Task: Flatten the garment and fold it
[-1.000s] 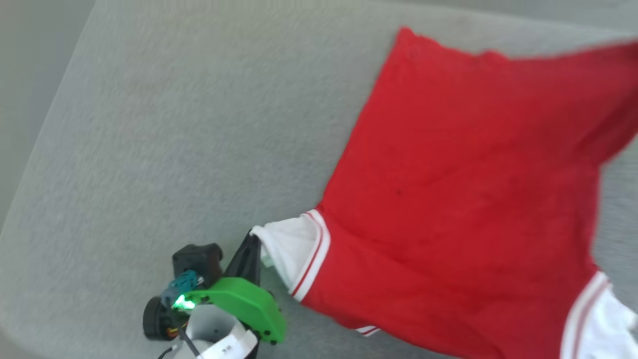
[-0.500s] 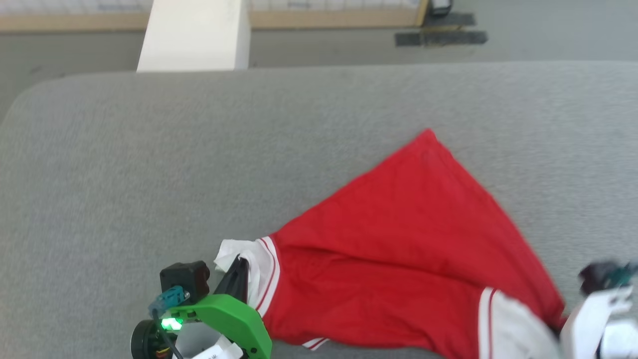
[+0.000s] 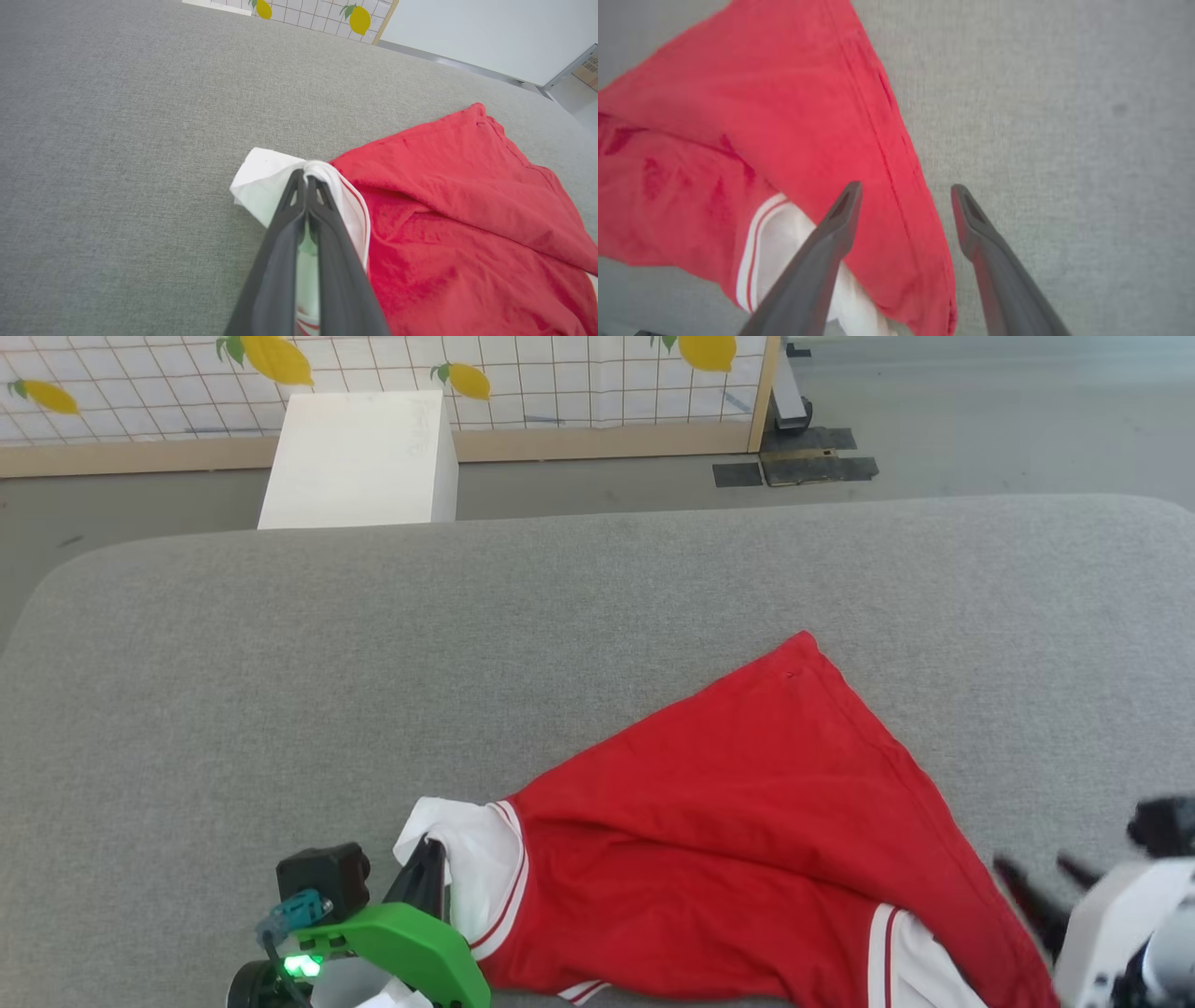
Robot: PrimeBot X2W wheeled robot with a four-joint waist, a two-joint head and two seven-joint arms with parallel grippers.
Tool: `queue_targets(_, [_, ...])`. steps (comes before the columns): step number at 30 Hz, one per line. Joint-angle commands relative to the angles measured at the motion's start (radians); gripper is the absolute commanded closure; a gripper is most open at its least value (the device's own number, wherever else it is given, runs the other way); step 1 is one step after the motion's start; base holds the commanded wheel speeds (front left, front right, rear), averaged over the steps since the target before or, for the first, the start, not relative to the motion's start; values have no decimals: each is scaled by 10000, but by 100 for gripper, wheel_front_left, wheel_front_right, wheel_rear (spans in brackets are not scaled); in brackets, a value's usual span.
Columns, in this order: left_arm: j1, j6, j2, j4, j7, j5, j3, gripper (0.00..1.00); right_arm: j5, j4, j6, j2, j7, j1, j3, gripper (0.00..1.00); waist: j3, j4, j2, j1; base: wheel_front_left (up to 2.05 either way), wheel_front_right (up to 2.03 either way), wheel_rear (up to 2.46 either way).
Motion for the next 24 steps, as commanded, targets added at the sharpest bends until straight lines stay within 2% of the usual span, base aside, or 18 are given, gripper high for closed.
queue_targets(1, [120, 77, 55, -10, -62, -122, 68, 100, 102, -274, -11, 116, -378, -467, -83, 0, -22, -15, -1, 1, 0, 0, 0])
queue_targets(7, [112, 116, 46, -106, -125, -107, 68, 100, 43, -475, -11, 311, -1714, -2201, 206, 0, 168, 38, -1, 1, 0, 0, 0])
queue_targets(13, [-225, 142, -14, -255, -118, 74, -67, 100, -316, 944, -11, 189, -1988, -4523, 1030, 0, 991, 527, -1, 1, 0, 0, 0])
queue_targets(18, [-604, 186, -201, -303, -139, 300, -292, 100, -870, 2430, -11, -258, -1381, -6430, 1944, 0, 1956, 1128, -1, 1, 0, 0, 0])
queue_targets(24, [-975, 102, -642, -98, -335, 396, -609, 100, -1353, 4181, -11, -1066, 512, -8051, 3304, 0, 2887, 1928, -1, 1, 0, 0, 0])
